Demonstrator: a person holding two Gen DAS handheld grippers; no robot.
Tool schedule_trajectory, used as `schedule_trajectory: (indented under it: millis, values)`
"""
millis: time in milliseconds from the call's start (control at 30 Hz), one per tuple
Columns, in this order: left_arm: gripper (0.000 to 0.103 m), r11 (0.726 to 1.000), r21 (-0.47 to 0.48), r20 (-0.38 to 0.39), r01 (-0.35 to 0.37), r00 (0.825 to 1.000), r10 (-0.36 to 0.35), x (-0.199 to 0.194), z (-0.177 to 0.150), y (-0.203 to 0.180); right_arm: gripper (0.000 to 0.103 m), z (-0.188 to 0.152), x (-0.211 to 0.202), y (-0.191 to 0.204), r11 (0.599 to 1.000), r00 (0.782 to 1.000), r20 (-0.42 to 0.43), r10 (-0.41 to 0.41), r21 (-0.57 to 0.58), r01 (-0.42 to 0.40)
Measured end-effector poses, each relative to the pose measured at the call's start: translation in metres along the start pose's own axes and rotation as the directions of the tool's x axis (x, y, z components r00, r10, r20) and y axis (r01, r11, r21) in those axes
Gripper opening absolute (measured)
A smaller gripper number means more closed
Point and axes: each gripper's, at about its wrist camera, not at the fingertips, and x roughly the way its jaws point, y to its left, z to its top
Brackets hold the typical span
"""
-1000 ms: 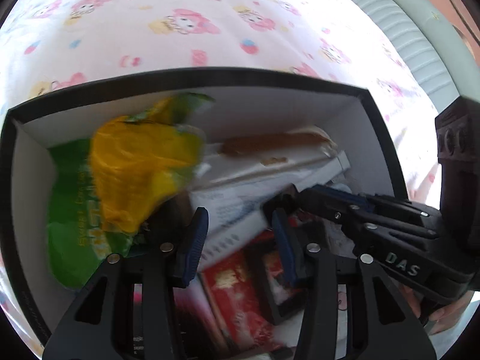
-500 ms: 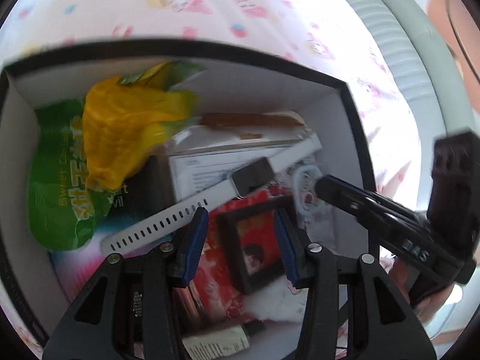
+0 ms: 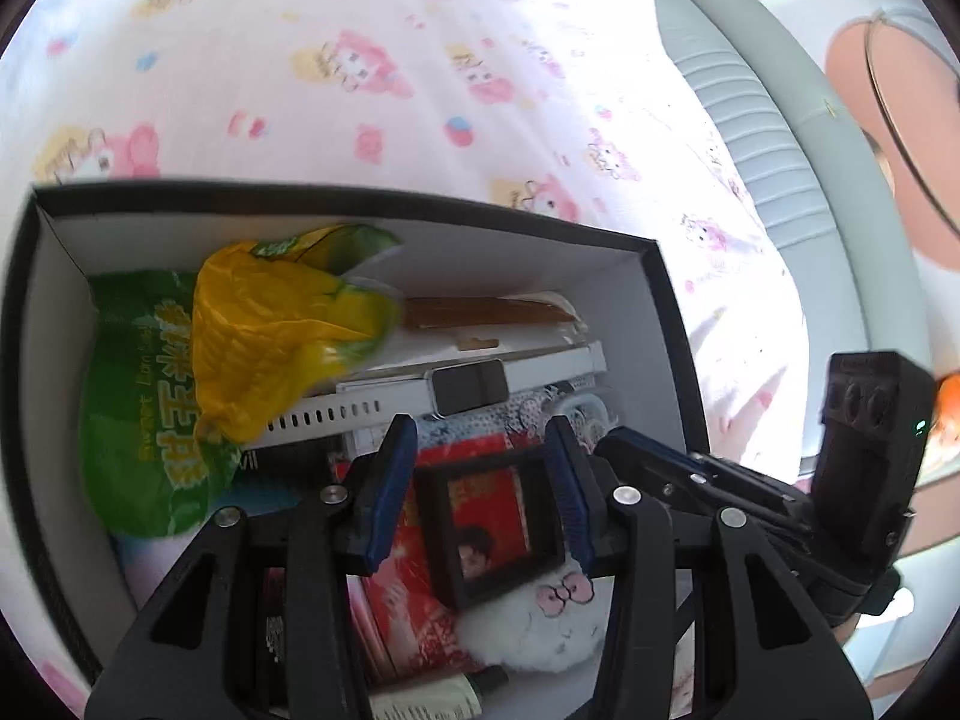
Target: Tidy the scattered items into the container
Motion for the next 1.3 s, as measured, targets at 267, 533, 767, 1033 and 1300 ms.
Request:
schedule_trajectory:
  millis: [267,533,767,1033,1300]
  values:
    - [0.045,0.966,0.209,0.160,-0.154,0.980,0.121,-0.037,-0.039,-0.057,0.020,-0.032,-0.051,0.014,0.999,0.989,0.143,-0.022,0.041,0.016]
    - [0.046,0.956,0.218,0.248,-0.196,0.958,0.140,-0.096,-0.098,-0.083,0.028,-0.081,-0.100,0.039,1.000,0.979,0.202,0.013,-0.005,-0.012]
    - [0.046,0.969,0.166,0.278,-0.186,0.951,0.135,-0.140,-0.140,-0.076,0.031,-0.122,-0.121,0.070,0.997,0.975,0.221,-0.005,-0.072,0.021]
    - [0.046,0.982,0.072,0.317,-0.173,0.938,0.142,-0.191,-0.168,-0.046,0.031,-0.136,-0.120,0.115,0.984,0.973,0.210,0.099,-0.165,-0.065]
    - [0.047,0.975,0.003,0.355,-0.220,0.912,0.205,-0.225,-0.192,-0.011,0.031,-0.145,-0.098,0.167,0.951,0.981,0.118,0.154,-0.287,-0.115]
